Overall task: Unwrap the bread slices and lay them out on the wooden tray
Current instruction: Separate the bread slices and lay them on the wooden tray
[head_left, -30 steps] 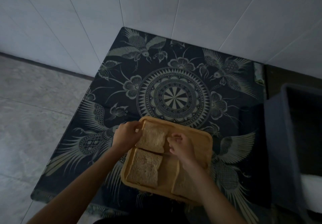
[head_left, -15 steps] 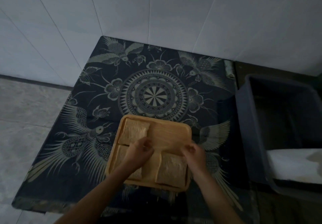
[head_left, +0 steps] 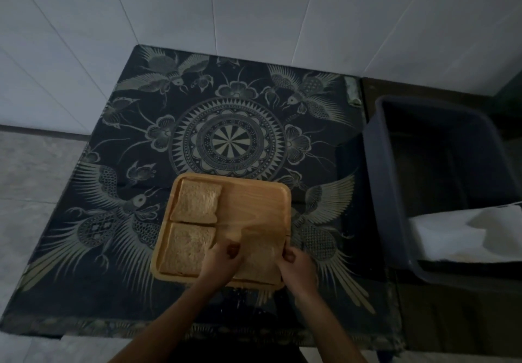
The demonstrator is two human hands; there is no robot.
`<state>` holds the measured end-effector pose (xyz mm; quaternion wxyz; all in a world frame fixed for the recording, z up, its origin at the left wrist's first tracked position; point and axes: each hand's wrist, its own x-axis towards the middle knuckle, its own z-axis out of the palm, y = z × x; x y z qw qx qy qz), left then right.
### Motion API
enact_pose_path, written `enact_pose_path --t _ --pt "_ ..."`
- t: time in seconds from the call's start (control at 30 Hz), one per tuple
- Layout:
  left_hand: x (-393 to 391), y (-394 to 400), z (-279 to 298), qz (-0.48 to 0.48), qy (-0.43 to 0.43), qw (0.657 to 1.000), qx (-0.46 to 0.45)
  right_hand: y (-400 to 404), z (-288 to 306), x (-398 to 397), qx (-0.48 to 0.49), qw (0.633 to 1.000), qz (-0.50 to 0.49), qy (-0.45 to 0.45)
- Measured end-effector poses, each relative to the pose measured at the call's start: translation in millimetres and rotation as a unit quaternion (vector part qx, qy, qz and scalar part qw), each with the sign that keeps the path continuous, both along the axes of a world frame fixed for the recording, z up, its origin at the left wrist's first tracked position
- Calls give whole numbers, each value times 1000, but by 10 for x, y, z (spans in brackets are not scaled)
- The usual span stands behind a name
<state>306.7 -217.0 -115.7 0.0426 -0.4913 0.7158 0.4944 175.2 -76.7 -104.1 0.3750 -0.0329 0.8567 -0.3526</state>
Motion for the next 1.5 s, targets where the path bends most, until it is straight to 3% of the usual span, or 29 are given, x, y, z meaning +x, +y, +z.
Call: enact_pose_path --t 0.3,0.87,1.13,1.5 --pt "114 7 6 0 -1 1000 14 36 -25 19 -6 999 32 5" --pt "84 -62 100 24 -1 997 71 5 12 -75 -26 999 -2 -25" --pt "-98 -297 276 36 58 990 120 -143 152 -331 -90 993 -35 -71" --pt "-519 -652 423 29 71 992 99 -538 197 -779 -91 993 -36 -64"
